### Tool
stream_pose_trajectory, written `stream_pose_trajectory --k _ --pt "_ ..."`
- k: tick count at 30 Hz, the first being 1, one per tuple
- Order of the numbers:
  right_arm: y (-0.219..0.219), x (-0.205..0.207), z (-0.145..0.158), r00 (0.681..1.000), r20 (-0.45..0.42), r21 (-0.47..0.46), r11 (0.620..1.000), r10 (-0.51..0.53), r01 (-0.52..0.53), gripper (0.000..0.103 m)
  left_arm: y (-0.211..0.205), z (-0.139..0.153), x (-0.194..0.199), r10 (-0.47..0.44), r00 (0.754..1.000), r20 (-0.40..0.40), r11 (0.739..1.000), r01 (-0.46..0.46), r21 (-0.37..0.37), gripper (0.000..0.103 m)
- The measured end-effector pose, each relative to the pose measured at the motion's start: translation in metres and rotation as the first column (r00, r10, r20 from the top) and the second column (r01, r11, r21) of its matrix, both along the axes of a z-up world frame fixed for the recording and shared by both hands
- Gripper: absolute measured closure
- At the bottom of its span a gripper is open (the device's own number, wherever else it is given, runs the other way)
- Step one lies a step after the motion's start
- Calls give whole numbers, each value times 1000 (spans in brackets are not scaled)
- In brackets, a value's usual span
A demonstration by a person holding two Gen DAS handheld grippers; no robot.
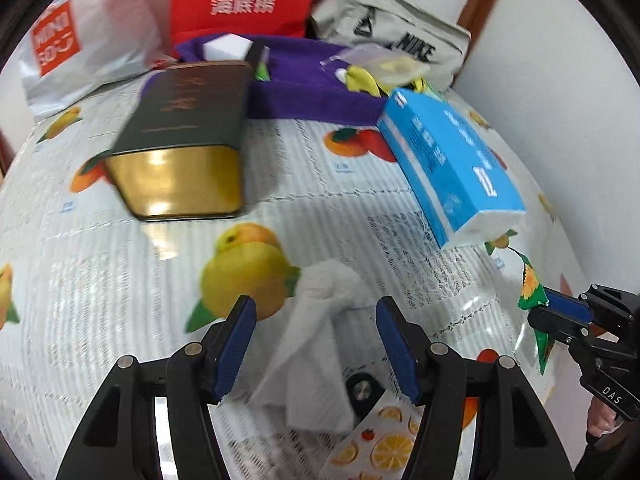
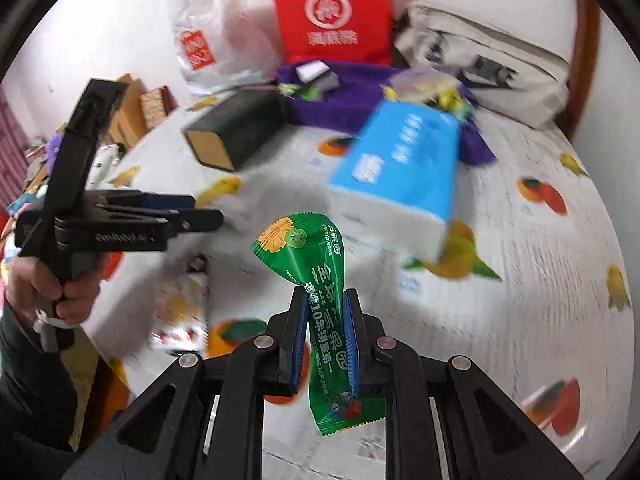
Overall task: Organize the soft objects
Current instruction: 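Grasp the white tissue with the left gripper while the right gripper lifts the green snack pack, then carry the tissue with the left gripper while the right carries the green snack pack to the towel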
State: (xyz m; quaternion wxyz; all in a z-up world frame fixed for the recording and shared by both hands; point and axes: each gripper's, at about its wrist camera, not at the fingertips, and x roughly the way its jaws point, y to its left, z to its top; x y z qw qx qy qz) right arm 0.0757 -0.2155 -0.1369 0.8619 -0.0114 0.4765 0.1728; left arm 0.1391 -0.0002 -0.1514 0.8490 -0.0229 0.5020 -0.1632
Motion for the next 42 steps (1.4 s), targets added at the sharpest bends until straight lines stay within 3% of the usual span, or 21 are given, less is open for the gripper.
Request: stream_pose_trajectory --k 7,8,10,13,25,33,42 --pt "-18 3 -23 998 -29 -14 999 -51 51 86 -16 -4 3 -21 997 80 997 14 76 44" --pt "-19 4 -26 998 -30 -13 998 -55 55 86 -17 -5 3 -25 995 92 996 17 86 48" --pt "-21 6 -29 997 -36 -10 998 -61 61 86 -20 -5 3 -42 993 110 994 30 103 73" --pt "-20 8 -32 998 -36 -11 998 -57 57 86 -19 -4 3 -58 993 108 995 49 83 77" --pt "-14 7 -26 999 -22 4 999 -42 42 86 13 14 -7 27 991 131 998 -34 47 78" --pt "-10 12 -17 1000 -10 7 1000 -23 23 86 50 19 -13 137 984 115 990 -140 17 78" --pt "-1 19 -5 1000 -10 8 1000 6 -6 86 70 26 -13 196 975 106 980 -197 -2 78"
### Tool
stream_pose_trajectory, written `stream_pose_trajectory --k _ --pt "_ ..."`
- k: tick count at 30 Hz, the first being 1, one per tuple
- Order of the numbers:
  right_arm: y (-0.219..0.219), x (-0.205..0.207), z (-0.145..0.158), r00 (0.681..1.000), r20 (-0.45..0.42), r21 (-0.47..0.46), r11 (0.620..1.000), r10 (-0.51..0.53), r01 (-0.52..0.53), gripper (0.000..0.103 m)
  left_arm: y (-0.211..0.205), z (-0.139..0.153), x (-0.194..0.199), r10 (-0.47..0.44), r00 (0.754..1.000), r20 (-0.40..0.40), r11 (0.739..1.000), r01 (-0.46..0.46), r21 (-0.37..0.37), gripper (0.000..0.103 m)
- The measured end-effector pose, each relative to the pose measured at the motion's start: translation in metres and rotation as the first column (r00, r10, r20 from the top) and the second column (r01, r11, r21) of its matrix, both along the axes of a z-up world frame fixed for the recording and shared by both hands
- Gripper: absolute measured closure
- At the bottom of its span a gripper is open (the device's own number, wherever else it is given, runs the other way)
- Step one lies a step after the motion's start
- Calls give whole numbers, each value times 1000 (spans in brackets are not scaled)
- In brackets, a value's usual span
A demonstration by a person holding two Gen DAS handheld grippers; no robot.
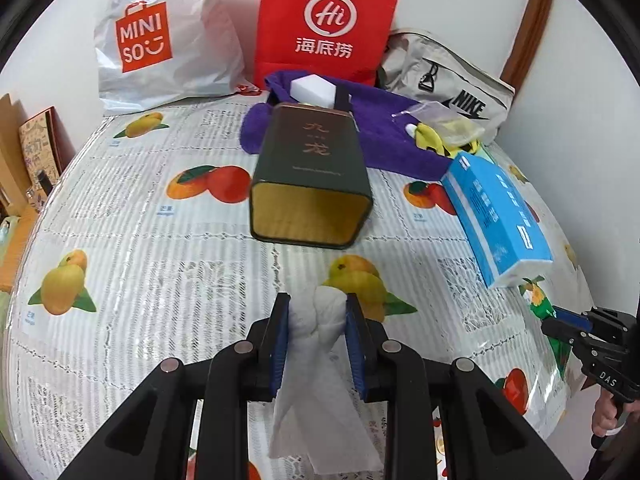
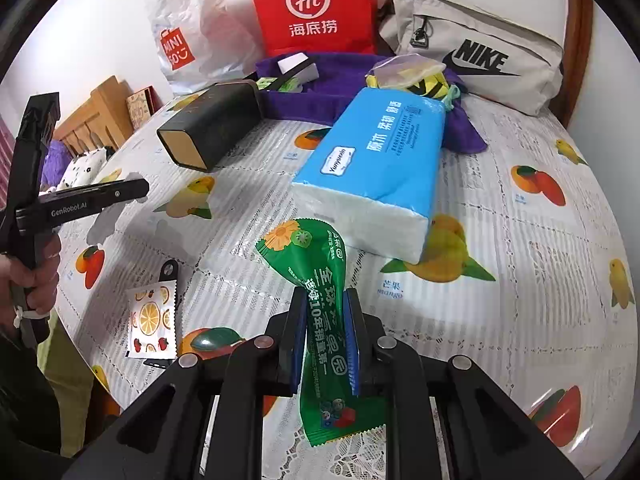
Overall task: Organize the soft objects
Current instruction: 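Carry the tissue with the left gripper while the right carries the green snack pack to the towel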
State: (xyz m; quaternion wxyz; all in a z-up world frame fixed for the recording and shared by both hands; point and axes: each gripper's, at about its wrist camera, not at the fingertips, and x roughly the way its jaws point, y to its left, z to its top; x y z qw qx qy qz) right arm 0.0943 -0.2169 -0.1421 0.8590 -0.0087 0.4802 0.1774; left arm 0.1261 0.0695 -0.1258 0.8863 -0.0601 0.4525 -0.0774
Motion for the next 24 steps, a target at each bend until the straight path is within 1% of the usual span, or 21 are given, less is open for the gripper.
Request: stream_pose_trajectory --k 4,11,17,24 --pt "-1 3 2 1000 -6 -7 1000 0 0 86 5 1 3 16 1000 -11 1000 -16 -13 78" --pt "0 5 12 1000 -10 -6 1000 12 -12 86 8 13 8 20 1000 -1 999 -20 -27 78" --pt "1 10 29 999 20 20 999 31 -31 86 13 26 17 36 999 12 998 -36 -46 78" --pt "-1 22 46 999 43 43 999 32 -34 86 17 40 27 52 998 29 998 -51 -38 78"
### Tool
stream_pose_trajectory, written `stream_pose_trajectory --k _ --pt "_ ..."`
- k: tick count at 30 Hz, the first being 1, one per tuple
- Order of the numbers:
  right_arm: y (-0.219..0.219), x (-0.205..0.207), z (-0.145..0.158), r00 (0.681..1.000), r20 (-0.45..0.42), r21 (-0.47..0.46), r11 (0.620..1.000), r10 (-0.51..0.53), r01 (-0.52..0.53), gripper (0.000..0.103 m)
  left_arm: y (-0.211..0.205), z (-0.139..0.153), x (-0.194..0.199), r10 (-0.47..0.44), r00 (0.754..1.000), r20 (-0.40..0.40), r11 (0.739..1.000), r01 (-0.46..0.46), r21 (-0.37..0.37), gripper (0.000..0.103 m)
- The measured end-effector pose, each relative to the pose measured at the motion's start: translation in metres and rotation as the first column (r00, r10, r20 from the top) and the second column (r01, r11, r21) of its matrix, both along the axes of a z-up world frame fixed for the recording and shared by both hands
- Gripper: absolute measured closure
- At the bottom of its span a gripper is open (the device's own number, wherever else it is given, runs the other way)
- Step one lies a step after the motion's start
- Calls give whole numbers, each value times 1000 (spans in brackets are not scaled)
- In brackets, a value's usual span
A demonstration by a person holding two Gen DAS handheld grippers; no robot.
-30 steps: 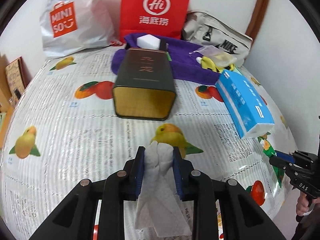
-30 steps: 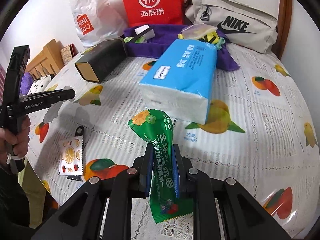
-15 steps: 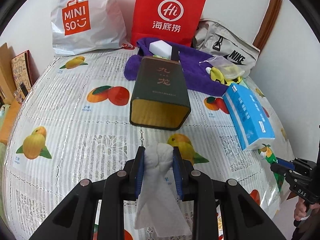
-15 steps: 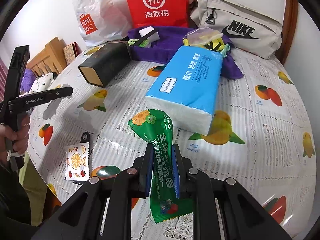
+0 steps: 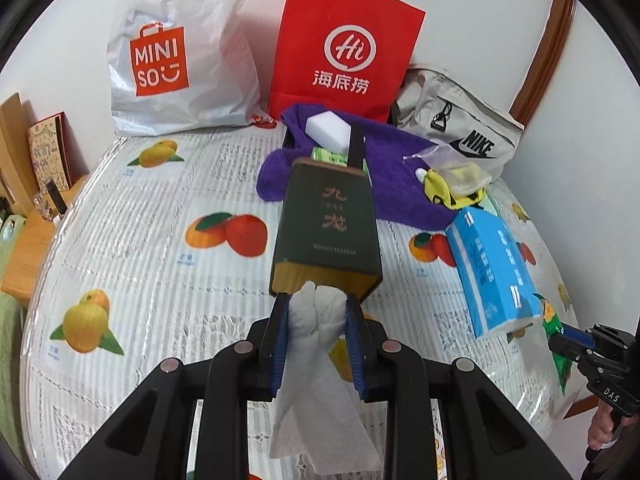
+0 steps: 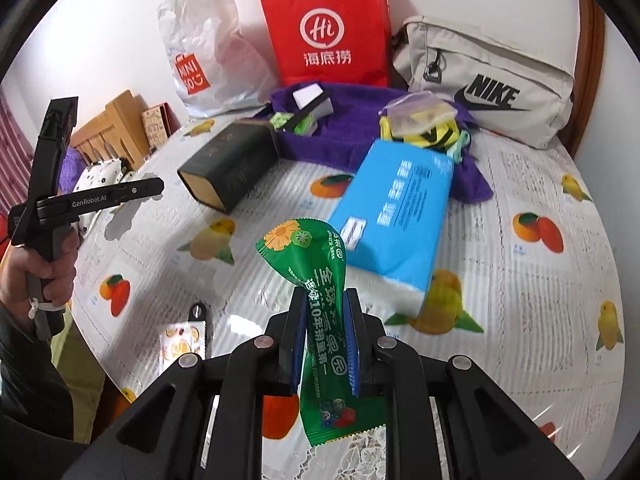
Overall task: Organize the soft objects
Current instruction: 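Carry the tissue with the left gripper while the right carries the green snack pack to the towel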
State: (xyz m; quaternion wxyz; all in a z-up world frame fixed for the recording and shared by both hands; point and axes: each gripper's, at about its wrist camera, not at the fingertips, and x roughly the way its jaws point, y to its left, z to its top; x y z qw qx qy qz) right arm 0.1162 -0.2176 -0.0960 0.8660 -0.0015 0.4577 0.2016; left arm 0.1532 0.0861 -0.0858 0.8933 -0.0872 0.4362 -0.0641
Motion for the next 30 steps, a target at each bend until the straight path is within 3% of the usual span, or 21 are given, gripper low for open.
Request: stream_pose_trajectory --k 30 --pt "-8 102 37 994 67 35 995 -92 89 86 4 42 81 4 999 52 1000 -5 23 78"
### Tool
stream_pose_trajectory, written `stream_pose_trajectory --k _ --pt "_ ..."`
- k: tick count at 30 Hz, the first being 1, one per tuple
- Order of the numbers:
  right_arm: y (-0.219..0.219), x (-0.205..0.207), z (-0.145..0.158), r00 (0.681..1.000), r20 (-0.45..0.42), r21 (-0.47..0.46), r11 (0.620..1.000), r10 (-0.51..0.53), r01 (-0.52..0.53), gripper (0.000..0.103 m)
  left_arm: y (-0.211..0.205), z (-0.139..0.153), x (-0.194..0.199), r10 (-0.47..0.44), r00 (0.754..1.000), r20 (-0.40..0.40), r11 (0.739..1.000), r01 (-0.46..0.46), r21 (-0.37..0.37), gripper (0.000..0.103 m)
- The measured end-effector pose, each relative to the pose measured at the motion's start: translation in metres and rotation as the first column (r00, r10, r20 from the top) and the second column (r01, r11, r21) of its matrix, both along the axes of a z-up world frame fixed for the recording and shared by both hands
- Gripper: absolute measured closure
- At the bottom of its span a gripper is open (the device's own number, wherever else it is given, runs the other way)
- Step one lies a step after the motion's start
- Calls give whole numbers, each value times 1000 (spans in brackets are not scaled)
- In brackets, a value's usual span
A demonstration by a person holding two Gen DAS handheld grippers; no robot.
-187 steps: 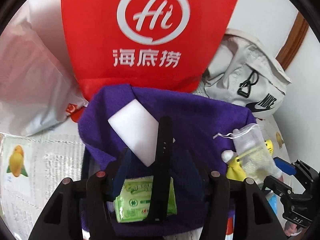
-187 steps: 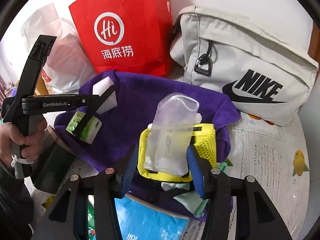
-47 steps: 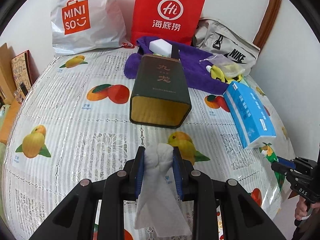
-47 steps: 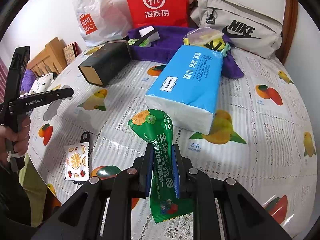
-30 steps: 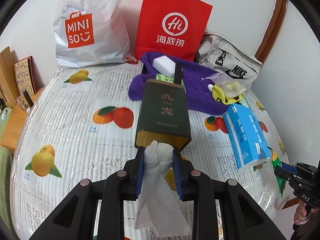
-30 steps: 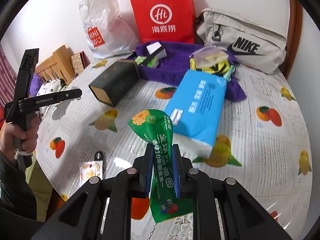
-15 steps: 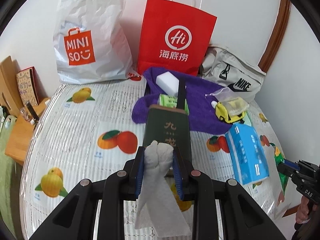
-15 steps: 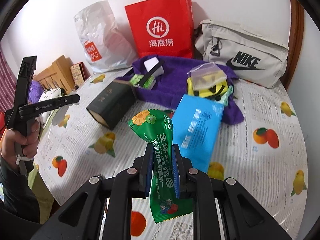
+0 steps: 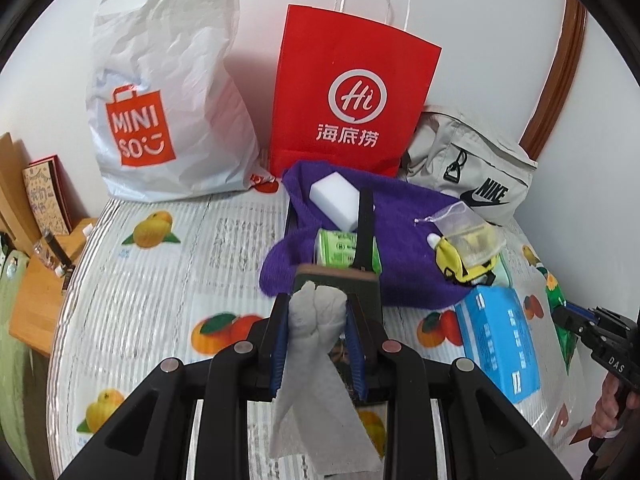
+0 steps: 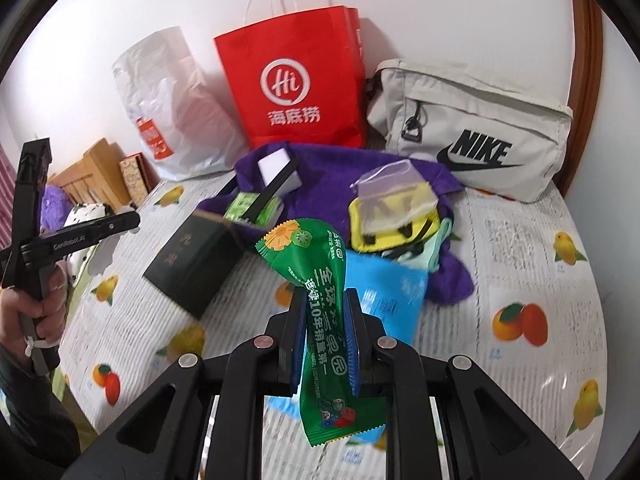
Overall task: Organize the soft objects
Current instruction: 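Carry the tissue with the left gripper while the right carries the green snack pack to the towel, then release the tissue on the towel with the left gripper while the right drops the green snack pack there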
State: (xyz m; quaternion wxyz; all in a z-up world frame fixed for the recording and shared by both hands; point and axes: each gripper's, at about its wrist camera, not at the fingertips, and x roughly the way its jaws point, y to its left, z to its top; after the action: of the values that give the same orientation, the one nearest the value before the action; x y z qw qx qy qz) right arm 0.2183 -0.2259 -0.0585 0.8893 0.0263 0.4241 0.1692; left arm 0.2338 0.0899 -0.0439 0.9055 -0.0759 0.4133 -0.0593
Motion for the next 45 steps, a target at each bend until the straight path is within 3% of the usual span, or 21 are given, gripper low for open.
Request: stream_pose_trajectory --k 14,25,45 --pt "3 73 -3 999 32 -57 998 -31 33 85 -16 -1 68 -55 998 -13 998 55 -24 78" --pt "8 116 -18 998 25 -82 995 -51 53 85 -35 -23 117 -82 994 -68 997 81 -20 78" --pt "8 167 -61 995 -100 -101 995 -31 21 84 -51 -63 179 -85 981 -173 996 89 14 78"
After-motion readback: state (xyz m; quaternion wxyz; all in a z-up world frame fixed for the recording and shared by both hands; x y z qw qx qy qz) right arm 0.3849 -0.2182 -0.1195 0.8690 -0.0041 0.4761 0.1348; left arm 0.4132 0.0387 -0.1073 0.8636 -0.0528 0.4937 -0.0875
